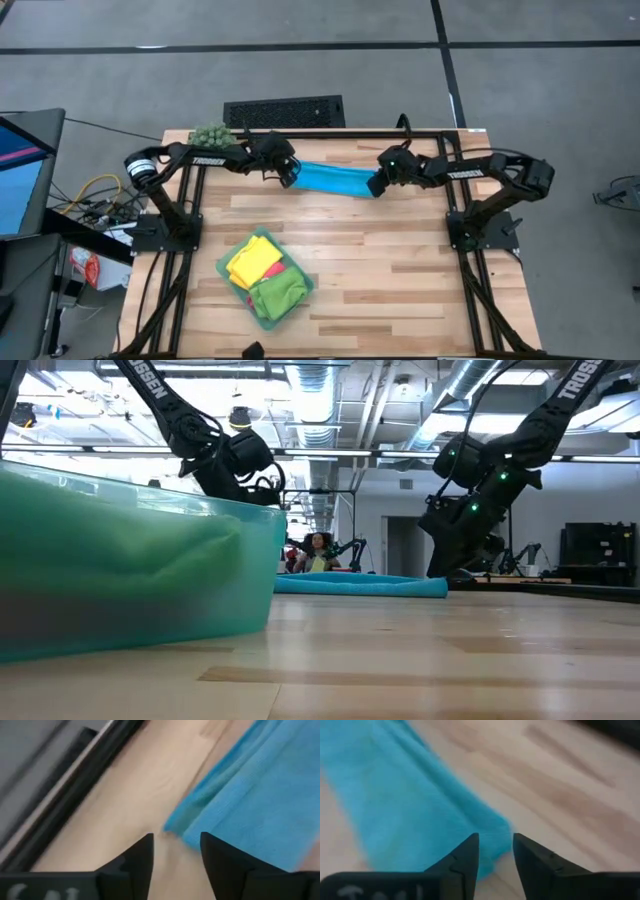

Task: Fold microfiber towels
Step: Fold the blue towel

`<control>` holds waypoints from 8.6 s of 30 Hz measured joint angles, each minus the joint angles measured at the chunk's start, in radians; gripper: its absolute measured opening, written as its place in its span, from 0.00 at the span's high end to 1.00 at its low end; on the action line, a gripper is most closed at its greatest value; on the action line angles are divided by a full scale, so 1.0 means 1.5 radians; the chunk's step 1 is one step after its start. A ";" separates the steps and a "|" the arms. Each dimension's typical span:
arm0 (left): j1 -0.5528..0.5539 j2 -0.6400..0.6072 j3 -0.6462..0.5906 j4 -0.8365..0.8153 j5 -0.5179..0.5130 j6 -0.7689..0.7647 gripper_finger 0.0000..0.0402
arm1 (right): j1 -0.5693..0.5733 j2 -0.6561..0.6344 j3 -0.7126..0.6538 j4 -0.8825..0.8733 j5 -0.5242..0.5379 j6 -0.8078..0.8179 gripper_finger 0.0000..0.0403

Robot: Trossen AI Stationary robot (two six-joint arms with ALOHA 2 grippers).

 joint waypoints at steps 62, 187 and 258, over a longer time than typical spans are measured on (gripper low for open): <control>-0.044 0.018 0.045 0.169 0.245 -0.058 0.97 | 0.201 0.108 0.000 0.122 0.050 0.088 0.75; -0.311 0.121 0.153 0.202 0.333 -0.233 1.00 | 0.571 -0.311 -0.053 -0.483 0.016 0.946 0.54; -0.269 0.102 0.294 -0.339 0.313 -0.049 1.00 | 0.476 -0.053 0.175 -0.410 0.035 0.773 0.95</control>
